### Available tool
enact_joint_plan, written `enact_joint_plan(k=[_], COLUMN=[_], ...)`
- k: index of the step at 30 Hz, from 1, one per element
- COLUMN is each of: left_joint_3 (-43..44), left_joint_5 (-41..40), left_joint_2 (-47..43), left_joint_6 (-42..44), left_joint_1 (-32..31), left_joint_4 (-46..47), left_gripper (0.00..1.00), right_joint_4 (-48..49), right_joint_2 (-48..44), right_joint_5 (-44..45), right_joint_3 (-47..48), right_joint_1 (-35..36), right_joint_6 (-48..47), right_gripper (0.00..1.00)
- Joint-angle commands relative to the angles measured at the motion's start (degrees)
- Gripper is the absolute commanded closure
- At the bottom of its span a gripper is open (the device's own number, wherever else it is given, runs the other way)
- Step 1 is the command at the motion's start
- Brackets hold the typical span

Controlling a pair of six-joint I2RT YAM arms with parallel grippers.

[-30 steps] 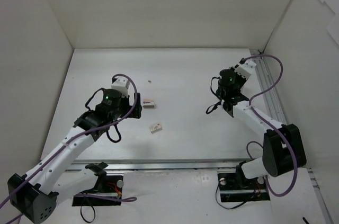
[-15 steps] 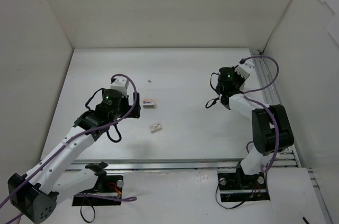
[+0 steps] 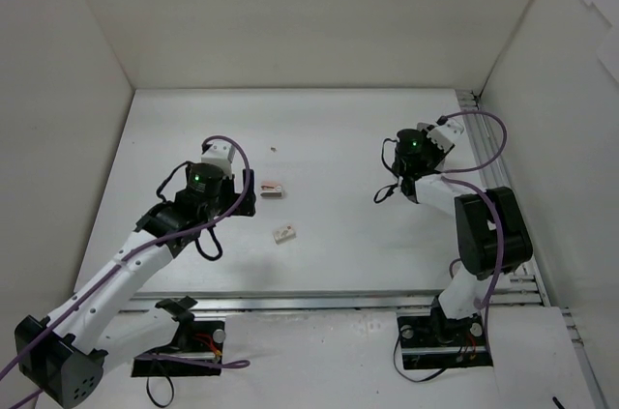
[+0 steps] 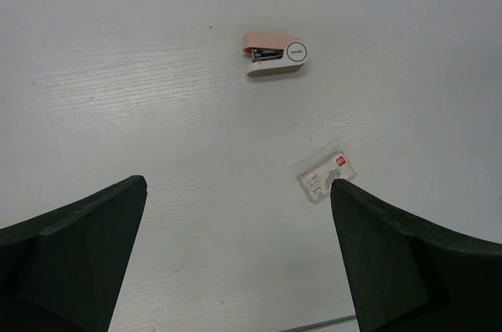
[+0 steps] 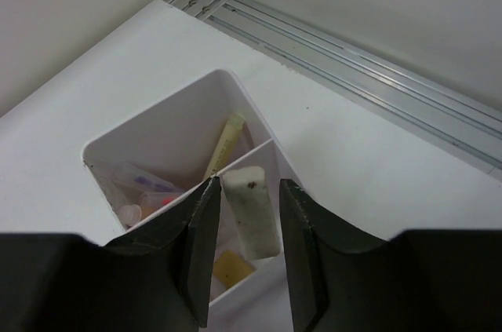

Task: Sort the stationery into containers
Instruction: Place the stationery in the storage box, then pick up the stationery from the center of the board.

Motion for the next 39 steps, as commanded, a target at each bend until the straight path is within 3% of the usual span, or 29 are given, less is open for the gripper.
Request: enact_joint_plan(k=[1,7,9,10,11,14,18,19,23,26,28,31,39], left_joint_3=[2.5,2.7,2.6,2.5,2.5,2.1,0.2,-0.4,-2.2,-4.5,-5.4,-6.9,-9.1], left_joint_5=[-0.6,0.0,0.0,0.0,0.0,-0.1,-1.3,-1.7,0.5,4.2,5.5,5.5,6.1], left_joint_2=[0.6,1.5,1.6,1.5,1.4,1.0,0.8,0.8,-1.0,-3.6,-4.8,-7.0,-10.3], left_joint_6=[-0.5,-0.8,-0.8,-0.9,-0.9,-0.9,-1.4,-1.7,-2.9,-3.1,-3.1,-3.0,-3.5], left_joint_1=[0.5,0.5,0.5,0.5,0.5,0.5,0.5,1.7,5.3,7.8,9.7,10.3,10.3], left_joint_4=[0.9,1.3,1.4,1.4,1.5,1.8,3.3,3.4,3.2,3.5,3.0,1.5,0.6], left_gripper=[0.0,0.0,0.0,0.0,0.0,0.0,0.0,0.0,0.0,0.0,0.0,0.0,0.0], right_joint_4=[4.2,4.2,4.3,4.2,4.2,1.8,-19.8,-22.1,-26.5,-29.7,-37.0,-46.7,-49.1], right_joint_2=[-5.5,-7.7,-9.0,-9.4,-10.3,-12.9,-13.5,-12.6,-11.4,-8.8,-4.8,1.3,7.9], right_joint_5=[2.8,1.3,1.1,0.9,0.0,-8.3,-29.7,-37.8,-51.9,-67.0,-74.7,-78.4,-76.1], right_joint_3=[-1.4,-1.9,-1.9,-1.8,-1.4,-0.3,7.2,9.5,9.3,10.0,14.0,19.1,21.7], right_joint_1=[-0.2,0.0,1.0,1.5,2.2,4.5,6.9,8.5,15.6,21.4,25.0,29.0,34.0], right_joint_6=[3.9,0.5,-0.7,-2.6,-3.9,-10.2,-14.6,-15.7,-18.9,-25.0,-32.4,-42.0,-50.9], right_gripper=[0.65,0.31,0.25,0.11,0.03,0.02,0.02,0.02,0.02,0.02,0.02,0.02,0.02])
